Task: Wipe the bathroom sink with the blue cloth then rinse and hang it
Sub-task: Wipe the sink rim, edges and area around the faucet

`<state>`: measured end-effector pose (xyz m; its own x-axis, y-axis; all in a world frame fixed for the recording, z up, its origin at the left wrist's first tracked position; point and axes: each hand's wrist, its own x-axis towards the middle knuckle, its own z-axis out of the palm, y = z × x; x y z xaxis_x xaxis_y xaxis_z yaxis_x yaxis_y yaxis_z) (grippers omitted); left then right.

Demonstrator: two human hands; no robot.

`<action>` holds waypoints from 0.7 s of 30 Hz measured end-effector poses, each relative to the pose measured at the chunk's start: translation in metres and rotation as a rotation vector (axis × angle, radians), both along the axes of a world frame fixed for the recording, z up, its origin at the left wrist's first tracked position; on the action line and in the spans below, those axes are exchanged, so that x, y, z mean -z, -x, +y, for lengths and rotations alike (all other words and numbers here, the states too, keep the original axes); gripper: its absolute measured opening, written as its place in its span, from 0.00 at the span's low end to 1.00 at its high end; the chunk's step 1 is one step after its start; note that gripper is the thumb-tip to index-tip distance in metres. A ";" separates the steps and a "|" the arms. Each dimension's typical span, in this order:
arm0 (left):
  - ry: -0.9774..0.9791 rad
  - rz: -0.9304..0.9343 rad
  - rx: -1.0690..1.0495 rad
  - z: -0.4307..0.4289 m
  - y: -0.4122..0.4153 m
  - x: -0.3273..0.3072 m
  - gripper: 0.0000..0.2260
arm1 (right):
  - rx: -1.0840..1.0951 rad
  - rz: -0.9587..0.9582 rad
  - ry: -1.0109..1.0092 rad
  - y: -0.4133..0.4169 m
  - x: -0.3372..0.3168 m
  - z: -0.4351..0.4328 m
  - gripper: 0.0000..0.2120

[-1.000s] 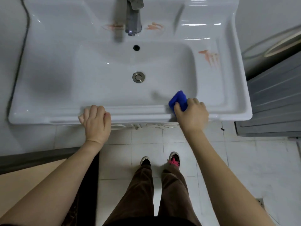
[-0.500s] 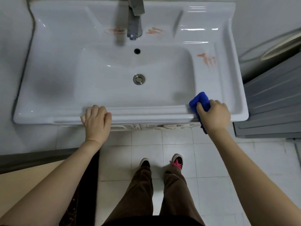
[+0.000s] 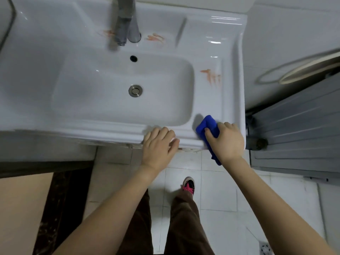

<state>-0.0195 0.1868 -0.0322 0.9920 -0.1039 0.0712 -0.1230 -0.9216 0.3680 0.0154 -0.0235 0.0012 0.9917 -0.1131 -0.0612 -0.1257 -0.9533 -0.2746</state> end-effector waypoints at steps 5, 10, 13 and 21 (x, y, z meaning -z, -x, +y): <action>0.055 0.000 -0.053 -0.006 -0.001 -0.002 0.06 | -0.190 0.024 0.047 -0.021 -0.012 -0.055 0.16; 0.087 -0.009 -0.122 -0.012 -0.001 -0.003 0.04 | -0.234 -0.012 -0.118 0.007 -0.013 -0.065 0.18; 0.084 -0.016 -0.100 -0.011 -0.003 -0.001 0.05 | -0.379 -0.025 -0.017 -0.044 -0.012 -0.094 0.17; 0.048 -0.103 -0.063 -0.007 0.000 0.006 0.07 | -0.106 -0.050 -0.233 -0.090 -0.014 -0.090 0.14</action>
<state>-0.0192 0.1795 -0.0383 0.9837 -0.0353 0.1761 -0.1044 -0.9103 0.4007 0.1054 -0.1135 0.0153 0.9997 0.0030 -0.0242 -0.0093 -0.8709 -0.4914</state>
